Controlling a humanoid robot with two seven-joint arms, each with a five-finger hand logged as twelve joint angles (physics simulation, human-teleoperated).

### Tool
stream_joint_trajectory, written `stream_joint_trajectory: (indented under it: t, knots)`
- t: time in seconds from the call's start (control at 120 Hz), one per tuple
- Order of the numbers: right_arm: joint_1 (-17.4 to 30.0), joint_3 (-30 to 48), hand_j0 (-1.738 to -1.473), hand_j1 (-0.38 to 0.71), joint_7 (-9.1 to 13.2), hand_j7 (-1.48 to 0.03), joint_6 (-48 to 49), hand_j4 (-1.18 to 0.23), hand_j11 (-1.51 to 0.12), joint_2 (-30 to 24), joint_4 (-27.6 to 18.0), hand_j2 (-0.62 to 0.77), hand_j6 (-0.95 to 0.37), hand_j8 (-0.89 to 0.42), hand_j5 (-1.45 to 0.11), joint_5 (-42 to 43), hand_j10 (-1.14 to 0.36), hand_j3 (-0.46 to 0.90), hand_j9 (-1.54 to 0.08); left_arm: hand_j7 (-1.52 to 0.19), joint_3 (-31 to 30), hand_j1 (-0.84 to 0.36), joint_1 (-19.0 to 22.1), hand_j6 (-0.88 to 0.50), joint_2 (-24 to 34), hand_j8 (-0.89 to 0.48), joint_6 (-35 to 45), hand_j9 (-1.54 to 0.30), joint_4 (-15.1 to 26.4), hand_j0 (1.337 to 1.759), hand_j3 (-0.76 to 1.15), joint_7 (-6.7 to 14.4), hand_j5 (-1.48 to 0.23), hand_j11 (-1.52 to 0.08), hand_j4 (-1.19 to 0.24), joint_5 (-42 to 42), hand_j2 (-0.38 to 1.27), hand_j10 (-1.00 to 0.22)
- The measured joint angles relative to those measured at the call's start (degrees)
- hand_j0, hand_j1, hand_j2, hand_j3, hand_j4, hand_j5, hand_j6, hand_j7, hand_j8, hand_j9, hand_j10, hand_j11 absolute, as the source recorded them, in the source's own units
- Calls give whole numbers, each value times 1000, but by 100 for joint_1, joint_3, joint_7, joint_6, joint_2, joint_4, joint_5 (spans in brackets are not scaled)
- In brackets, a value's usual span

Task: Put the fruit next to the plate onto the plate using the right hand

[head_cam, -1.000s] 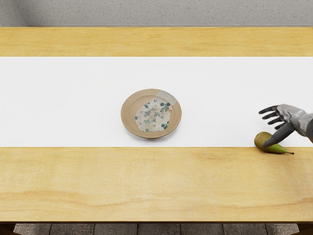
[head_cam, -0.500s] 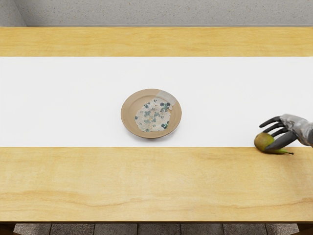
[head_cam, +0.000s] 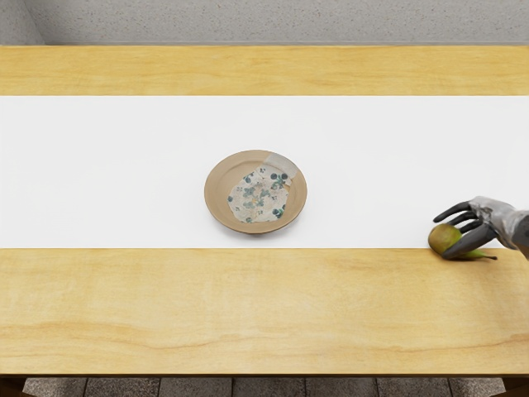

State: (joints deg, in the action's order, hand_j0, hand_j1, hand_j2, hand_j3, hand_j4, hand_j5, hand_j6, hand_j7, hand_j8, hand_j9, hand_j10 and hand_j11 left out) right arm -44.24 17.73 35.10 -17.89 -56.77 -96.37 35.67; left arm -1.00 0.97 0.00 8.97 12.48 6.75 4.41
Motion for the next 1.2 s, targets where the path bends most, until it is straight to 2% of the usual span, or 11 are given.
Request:
stream_joint_trajectory:
  t: [0.075,0.217,0.442,0.617,0.708,1.2]
  knots:
    - [6,-3,-1640,192,1,-715,9,-616,-731,13,9,97,-522,-529,-654,-30,-581,-1,-675,-5,-1,344,0,-4,0,-4,1,-5,0,1658,0,0,-5,-5,-4,-1,1,-4]
    - [8,4,-1645,195,-7,-822,16,-676,-917,23,22,180,-494,-503,-778,-90,-511,0,-798,-5,-3,344,0,-4,0,-4,0,-5,0,1658,0,1,-5,-5,-4,-3,1,-4]
    - [-32,555,-1649,174,-7,-888,85,-683,-931,235,113,156,-464,-451,-896,-163,-530,-1,-894,-5,-3,344,0,-4,0,-4,0,-5,0,1658,0,1,-5,-5,-4,-2,1,-4]
    - [-85,1558,-1650,174,-6,-906,595,-687,-921,791,247,146,-466,-446,-926,-173,-536,-1,-908,-5,-4,344,0,-4,0,-4,0,-5,0,1658,0,1,-5,-5,-4,-3,1,-4]
    - [-264,1845,-1651,188,-6,-911,791,-686,-916,1165,342,182,-460,-442,-937,-178,-536,-1,-911,-5,-4,344,0,-4,0,-4,0,-5,0,1658,0,1,-5,-5,-4,-3,1,-4]
    - [-764,2009,-1654,228,-5,-917,1057,-684,-926,2503,578,243,-425,-403,-954,-185,-486,0,-936,-5,-5,344,0,-4,0,-4,0,-5,0,1658,0,1,-5,-5,-4,-2,1,-4]
